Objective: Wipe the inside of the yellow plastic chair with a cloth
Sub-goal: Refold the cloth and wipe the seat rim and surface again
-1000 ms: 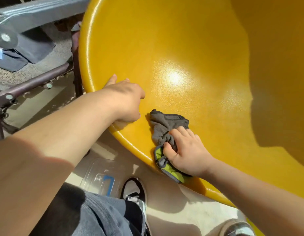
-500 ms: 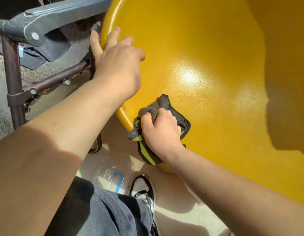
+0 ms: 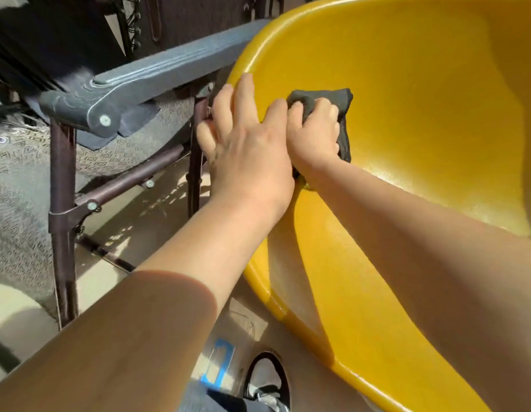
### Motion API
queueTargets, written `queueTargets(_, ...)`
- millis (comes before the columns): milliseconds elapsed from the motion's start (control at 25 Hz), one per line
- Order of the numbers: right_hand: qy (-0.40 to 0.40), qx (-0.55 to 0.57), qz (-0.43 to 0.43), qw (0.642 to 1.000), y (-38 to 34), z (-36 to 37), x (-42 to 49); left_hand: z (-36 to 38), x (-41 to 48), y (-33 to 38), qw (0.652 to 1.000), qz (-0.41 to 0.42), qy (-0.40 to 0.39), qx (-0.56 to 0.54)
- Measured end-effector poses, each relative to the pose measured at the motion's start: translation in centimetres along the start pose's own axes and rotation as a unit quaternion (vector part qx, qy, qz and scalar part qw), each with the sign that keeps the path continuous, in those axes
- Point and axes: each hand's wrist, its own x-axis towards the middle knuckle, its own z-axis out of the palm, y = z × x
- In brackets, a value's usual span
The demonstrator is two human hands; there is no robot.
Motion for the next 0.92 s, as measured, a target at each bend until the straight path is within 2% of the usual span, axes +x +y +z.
queueTargets(80,-0.037,-0.067,-0.038,0.996,3.2,-0.4,-0.5,0.5,-0.1,0.8,0.999,0.048,0.005,-0.004)
queueTargets(160,-0.078,-0.153,-0.099,0.980,7.9,-0.7,-4.2,1.5,-0.1,1.4,0.994,0.086,-0.038,-0.048)
queueTargets(280,-0.100,-0.222,-0.198,0.950,12.9,-3.0,-9.5,3.6,-0.2,2.8,0.984,0.067,-0.139,-0.089)
queueTargets(400,-0.119,-0.219,-0.259,0.933,14.9,-4.8,-11.3,4.6,-0.4,3.7,0.979,0.059,-0.177,-0.084)
queueTargets(560,-0.092,-0.245,-0.325,0.909,13.5,-3.3,-7.5,4.6,-0.3,3.5,0.984,0.047,-0.161,-0.060)
queueTargets(640,-0.070,-0.253,-0.289,0.920,11.5,-2.0,-3.0,4.3,-0.1,3.5,0.987,0.039,-0.148,-0.050)
queueTargets(720,-0.011,-0.249,-0.284,0.926,9.6,-1.9,2.1,4.5,0.0,3.7,0.989,0.031,-0.140,-0.040)
queueTargets(800,0.065,-0.313,-0.339,0.885,8.8,-3.1,6.9,5.2,0.2,4.6,0.989,0.025,-0.139,-0.039)
queueTargets(920,0.101,-0.449,-0.408,0.789,9.2,-7.8,12.7,6.6,0.3,7.2,0.984,0.041,-0.165,-0.053)
